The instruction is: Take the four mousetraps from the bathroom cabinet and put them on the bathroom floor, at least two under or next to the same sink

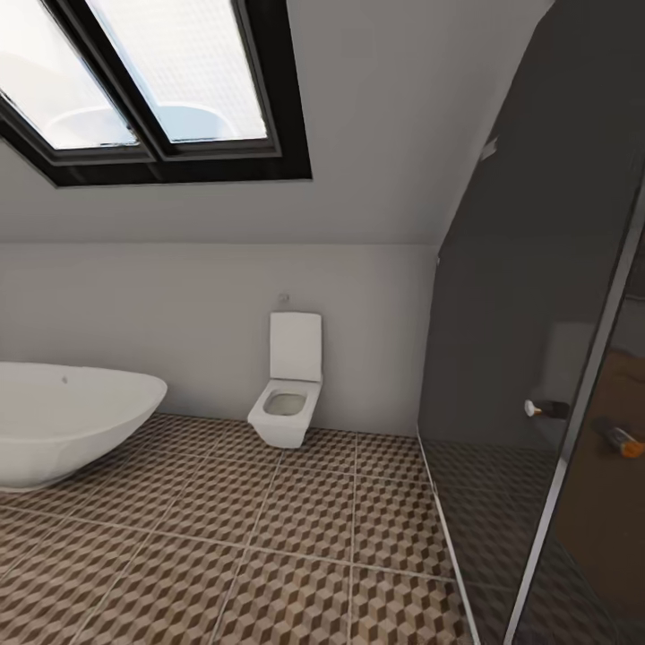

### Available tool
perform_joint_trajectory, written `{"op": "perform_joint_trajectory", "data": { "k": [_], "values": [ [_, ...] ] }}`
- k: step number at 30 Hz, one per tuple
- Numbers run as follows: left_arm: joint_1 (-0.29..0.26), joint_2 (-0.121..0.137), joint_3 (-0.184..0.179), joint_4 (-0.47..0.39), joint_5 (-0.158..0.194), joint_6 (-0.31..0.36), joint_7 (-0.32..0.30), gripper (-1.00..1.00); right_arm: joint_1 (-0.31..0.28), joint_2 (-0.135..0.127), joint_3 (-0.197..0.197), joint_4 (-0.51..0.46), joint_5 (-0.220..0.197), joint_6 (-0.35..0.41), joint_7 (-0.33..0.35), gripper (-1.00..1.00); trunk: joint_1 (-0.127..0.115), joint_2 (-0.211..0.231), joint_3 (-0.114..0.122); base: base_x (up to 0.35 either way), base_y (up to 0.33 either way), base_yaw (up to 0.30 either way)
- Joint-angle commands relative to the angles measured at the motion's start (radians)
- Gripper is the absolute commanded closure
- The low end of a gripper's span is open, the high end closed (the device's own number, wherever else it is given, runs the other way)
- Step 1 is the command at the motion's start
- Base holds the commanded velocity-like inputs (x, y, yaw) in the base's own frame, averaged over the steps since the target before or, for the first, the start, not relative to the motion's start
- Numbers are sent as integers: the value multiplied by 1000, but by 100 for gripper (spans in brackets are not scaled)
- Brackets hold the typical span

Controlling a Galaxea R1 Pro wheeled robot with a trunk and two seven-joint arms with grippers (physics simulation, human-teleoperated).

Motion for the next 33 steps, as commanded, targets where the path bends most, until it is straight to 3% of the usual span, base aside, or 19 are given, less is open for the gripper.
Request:
{"op": "perform_joint_trajectory", "data": {
  "k": [1,33],
  "values": [
    [0,0,0,0,0,0,0,-100,0,0,0,0,0,0,0,-100,0,0,1,0,0,-244],
    [0,0,0,1,0,0,0,-100,0,0,0,0,1,0,0,-100,0,0,16,0,0,-256]
  ]
}}
